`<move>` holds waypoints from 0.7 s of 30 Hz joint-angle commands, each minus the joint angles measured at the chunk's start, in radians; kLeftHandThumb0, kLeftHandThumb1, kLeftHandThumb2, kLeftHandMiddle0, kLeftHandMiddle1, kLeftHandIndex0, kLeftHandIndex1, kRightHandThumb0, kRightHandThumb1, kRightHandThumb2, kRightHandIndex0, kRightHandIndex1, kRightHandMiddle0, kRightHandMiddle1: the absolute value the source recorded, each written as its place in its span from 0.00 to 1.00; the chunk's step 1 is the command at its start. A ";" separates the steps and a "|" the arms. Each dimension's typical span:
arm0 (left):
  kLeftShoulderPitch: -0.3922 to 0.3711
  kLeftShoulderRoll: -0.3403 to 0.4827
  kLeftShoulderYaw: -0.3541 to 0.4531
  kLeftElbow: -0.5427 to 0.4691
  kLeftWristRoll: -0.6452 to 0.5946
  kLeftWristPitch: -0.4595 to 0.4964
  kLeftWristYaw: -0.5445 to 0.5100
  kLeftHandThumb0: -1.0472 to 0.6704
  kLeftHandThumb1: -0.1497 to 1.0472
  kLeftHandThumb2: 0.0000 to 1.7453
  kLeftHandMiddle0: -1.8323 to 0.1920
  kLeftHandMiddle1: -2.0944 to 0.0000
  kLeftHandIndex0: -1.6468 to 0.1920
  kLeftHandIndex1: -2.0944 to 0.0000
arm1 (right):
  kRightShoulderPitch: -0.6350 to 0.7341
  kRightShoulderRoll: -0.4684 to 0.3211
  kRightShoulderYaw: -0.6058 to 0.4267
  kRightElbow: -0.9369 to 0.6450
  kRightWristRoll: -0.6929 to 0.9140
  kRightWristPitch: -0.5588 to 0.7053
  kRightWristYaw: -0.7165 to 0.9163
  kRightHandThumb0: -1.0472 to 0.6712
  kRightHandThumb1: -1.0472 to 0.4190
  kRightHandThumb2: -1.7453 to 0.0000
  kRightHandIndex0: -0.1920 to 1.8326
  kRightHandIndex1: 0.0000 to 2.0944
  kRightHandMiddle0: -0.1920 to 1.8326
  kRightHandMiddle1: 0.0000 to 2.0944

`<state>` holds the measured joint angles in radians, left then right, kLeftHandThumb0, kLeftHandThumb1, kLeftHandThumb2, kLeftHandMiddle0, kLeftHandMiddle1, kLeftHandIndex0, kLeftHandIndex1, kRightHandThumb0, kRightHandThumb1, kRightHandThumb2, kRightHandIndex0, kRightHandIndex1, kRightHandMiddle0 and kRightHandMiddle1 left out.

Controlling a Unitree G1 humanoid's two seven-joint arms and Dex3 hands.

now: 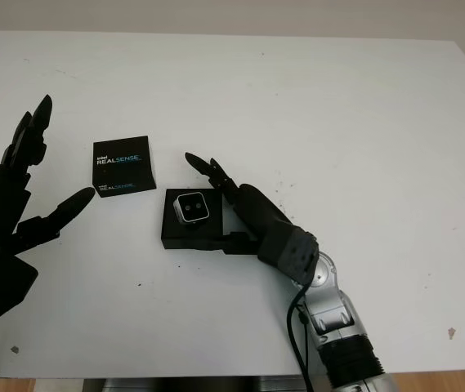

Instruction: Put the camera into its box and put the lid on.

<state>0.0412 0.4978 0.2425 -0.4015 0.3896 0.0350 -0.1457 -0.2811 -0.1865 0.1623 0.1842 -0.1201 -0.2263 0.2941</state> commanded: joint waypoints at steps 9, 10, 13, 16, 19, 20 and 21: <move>0.006 0.006 0.002 -0.019 -0.001 -0.001 -0.007 0.13 1.00 0.27 1.00 1.00 0.98 0.97 | -0.006 -0.062 -0.046 -0.060 -0.235 -0.273 -0.271 0.28 0.09 0.97 0.21 0.06 0.17 0.46; 0.006 0.005 0.001 -0.021 0.000 0.002 -0.009 0.13 1.00 0.27 1.00 1.00 0.98 0.98 | -0.007 -0.073 -0.047 -0.076 -0.255 -0.277 -0.277 0.27 0.09 0.97 0.22 0.06 0.17 0.48; 0.005 0.006 -0.002 -0.022 0.008 0.000 -0.007 0.13 1.00 0.27 1.00 1.00 0.98 0.98 | -0.009 -0.107 -0.051 -0.134 -0.298 -0.286 -0.277 0.27 0.10 0.97 0.24 0.07 0.18 0.50; 0.005 0.006 -0.003 -0.020 0.011 -0.008 -0.004 0.13 1.00 0.27 1.00 1.00 0.98 0.98 | -0.012 -0.146 -0.053 -0.215 -0.339 -0.269 -0.250 0.26 0.12 0.97 0.25 0.08 0.19 0.51; 0.004 -0.003 -0.006 -0.030 0.013 0.004 -0.005 0.13 1.00 0.27 1.00 1.00 0.98 0.97 | -0.020 -0.203 -0.057 -0.310 -0.419 -0.261 -0.218 0.22 0.11 0.97 0.25 0.08 0.19 0.52; 0.004 -0.007 -0.007 -0.034 0.011 0.011 -0.006 0.13 1.00 0.27 1.00 1.00 0.98 0.97 | -0.021 -0.224 -0.060 -0.349 -0.450 -0.258 -0.203 0.21 0.09 0.96 0.25 0.08 0.18 0.52; 0.004 -0.010 -0.009 -0.037 0.011 0.015 -0.006 0.13 1.00 0.26 1.00 1.00 0.98 0.97 | -0.019 -0.242 -0.062 -0.386 -0.482 -0.255 -0.193 0.19 0.08 0.96 0.25 0.08 0.19 0.52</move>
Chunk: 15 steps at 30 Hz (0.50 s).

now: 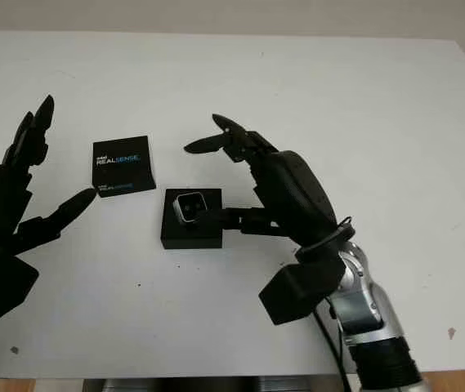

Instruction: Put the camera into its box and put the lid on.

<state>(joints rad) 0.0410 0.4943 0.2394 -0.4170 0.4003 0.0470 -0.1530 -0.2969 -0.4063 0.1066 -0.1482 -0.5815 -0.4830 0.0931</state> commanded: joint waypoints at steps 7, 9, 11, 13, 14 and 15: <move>0.011 -0.017 -0.017 -0.034 0.013 0.017 0.005 0.14 1.00 0.26 1.00 1.00 0.98 0.97 | 0.036 -0.050 0.009 -0.169 -0.204 0.039 0.002 0.17 0.07 0.97 0.24 0.07 0.18 0.46; 0.015 -0.020 -0.018 -0.035 0.016 0.015 0.009 0.14 1.00 0.26 1.00 1.00 0.97 0.97 | 0.046 -0.047 0.020 -0.190 -0.250 0.061 0.004 0.18 0.08 0.97 0.23 0.07 0.18 0.44; 0.019 -0.022 -0.019 -0.038 0.026 0.018 0.009 0.14 1.00 0.26 1.00 1.00 0.97 0.97 | 0.051 -0.043 0.031 -0.196 -0.287 0.070 -0.008 0.20 0.08 0.97 0.24 0.06 0.19 0.41; 0.021 -0.022 -0.019 -0.035 0.032 0.012 0.012 0.14 1.00 0.26 1.00 1.00 0.97 0.97 | 0.054 -0.041 0.039 -0.194 -0.319 0.075 -0.031 0.20 0.09 0.97 0.24 0.06 0.20 0.40; 0.021 -0.024 -0.019 -0.033 0.032 0.009 0.013 0.14 1.00 0.26 1.00 1.00 0.98 0.97 | 0.053 -0.038 0.045 -0.188 -0.337 0.075 -0.051 0.21 0.09 0.97 0.24 0.06 0.21 0.39; 0.023 -0.025 -0.019 -0.029 0.032 0.005 0.016 0.14 1.00 0.26 1.00 1.00 0.97 0.97 | 0.052 -0.034 0.052 -0.180 -0.360 0.077 -0.075 0.20 0.10 0.98 0.25 0.07 0.22 0.39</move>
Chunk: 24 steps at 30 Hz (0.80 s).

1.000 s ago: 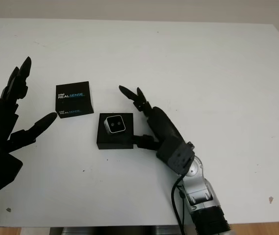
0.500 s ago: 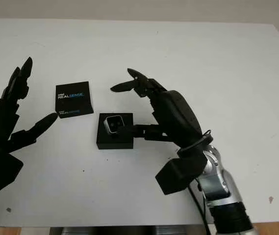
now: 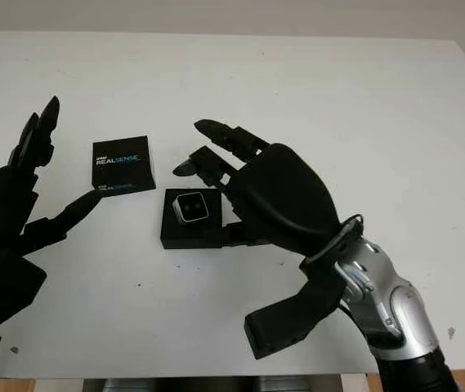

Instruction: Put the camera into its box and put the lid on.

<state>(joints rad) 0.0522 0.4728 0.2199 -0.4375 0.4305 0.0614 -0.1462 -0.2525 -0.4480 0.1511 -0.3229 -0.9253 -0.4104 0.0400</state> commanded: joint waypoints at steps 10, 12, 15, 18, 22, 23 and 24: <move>0.019 -0.010 -0.004 -0.001 -0.001 -0.014 0.017 0.13 1.00 0.27 1.00 1.00 0.96 0.97 | -0.020 0.050 0.060 0.068 -0.121 0.074 -0.162 0.20 0.07 0.96 0.28 0.08 0.24 0.42; 0.018 -0.009 -0.006 0.000 0.002 -0.012 0.017 0.12 1.00 0.27 1.00 1.00 0.96 0.97 | -0.027 0.053 0.068 0.078 -0.128 0.085 -0.179 0.19 0.07 0.97 0.28 0.08 0.24 0.43; 0.013 -0.008 -0.009 0.003 0.006 -0.017 0.021 0.13 1.00 0.27 1.00 1.00 0.97 0.97 | -0.039 0.057 0.079 0.094 -0.135 0.099 -0.205 0.19 0.08 0.97 0.28 0.08 0.24 0.46; 0.011 -0.005 -0.010 0.010 0.007 -0.026 0.027 0.13 1.00 0.27 1.00 1.00 0.96 0.97 | -0.049 0.056 0.089 0.105 -0.137 0.110 -0.212 0.19 0.08 0.97 0.28 0.09 0.23 0.49; 0.008 -0.005 -0.008 0.020 0.000 -0.035 0.033 0.13 1.00 0.27 1.00 1.00 0.96 0.97 | -0.060 0.053 0.097 0.126 -0.141 0.116 -0.231 0.18 0.08 0.97 0.28 0.10 0.24 0.51; 0.008 -0.005 -0.008 0.024 -0.001 -0.039 0.034 0.13 1.00 0.27 1.00 1.00 0.96 0.97 | -0.062 0.052 0.100 0.131 -0.143 0.119 -0.235 0.18 0.08 0.97 0.28 0.10 0.24 0.52; 0.007 -0.004 -0.009 0.025 0.003 -0.040 0.035 0.13 1.00 0.26 1.00 1.00 0.96 0.97 | -0.063 0.052 0.102 0.136 -0.144 0.122 -0.239 0.18 0.08 0.97 0.28 0.10 0.24 0.52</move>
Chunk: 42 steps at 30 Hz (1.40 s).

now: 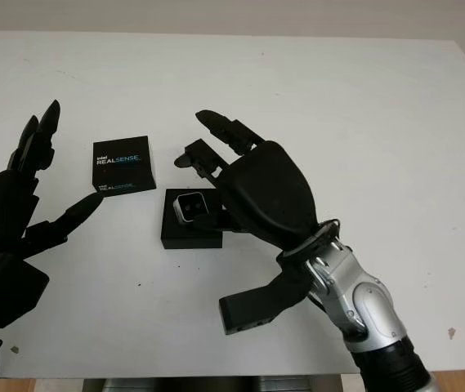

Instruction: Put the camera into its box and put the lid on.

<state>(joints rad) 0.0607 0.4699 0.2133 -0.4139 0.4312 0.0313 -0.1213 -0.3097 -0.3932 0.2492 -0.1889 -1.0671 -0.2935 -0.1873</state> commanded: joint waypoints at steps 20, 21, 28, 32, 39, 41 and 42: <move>-0.008 0.003 -0.002 -0.014 0.002 0.011 0.002 0.13 1.00 0.26 1.00 1.00 0.97 0.97 | 0.011 -0.038 0.029 -0.011 0.010 0.015 0.045 0.13 0.04 0.96 0.25 0.11 0.23 0.45; -0.008 0.003 -0.002 -0.014 0.002 0.012 0.002 0.13 1.00 0.26 1.00 1.00 0.97 0.97 | 0.012 -0.036 0.030 -0.005 0.013 0.014 0.041 0.14 0.05 0.97 0.25 0.11 0.23 0.44; -0.007 0.007 -0.002 -0.002 0.005 -0.006 0.007 0.13 1.00 0.26 1.00 1.00 0.97 0.97 | -0.003 -0.030 0.051 0.047 0.003 0.009 -0.012 0.16 0.06 0.97 0.26 0.11 0.24 0.44; -0.005 0.007 -0.001 -0.004 0.007 -0.006 0.004 0.13 1.00 0.26 1.00 1.00 0.97 0.97 | -0.014 -0.031 0.063 0.073 -0.005 0.008 -0.036 0.17 0.07 0.97 0.26 0.12 0.24 0.45; 0.002 0.002 0.001 -0.014 0.006 0.003 0.001 0.13 1.00 0.26 1.00 1.00 0.96 0.97 | -0.024 -0.033 0.078 0.099 -0.017 0.008 -0.068 0.18 0.08 0.97 0.26 0.13 0.24 0.47; 0.004 0.003 0.000 -0.020 0.011 0.008 -0.001 0.12 1.00 0.26 1.00 1.00 0.97 0.97 | -0.023 -0.035 0.081 0.100 -0.016 0.008 -0.069 0.18 0.08 0.97 0.26 0.13 0.24 0.48; 0.004 0.003 0.000 -0.021 0.012 0.010 -0.002 0.13 1.00 0.26 1.00 1.00 0.97 0.97 | -0.022 -0.035 0.082 0.099 -0.015 0.008 -0.067 0.18 0.08 0.97 0.26 0.13 0.25 0.48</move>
<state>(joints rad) 0.0556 0.4707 0.2133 -0.4175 0.4384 0.0399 -0.1216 -0.3288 -0.4228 0.3238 -0.0872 -1.0814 -0.2837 -0.2501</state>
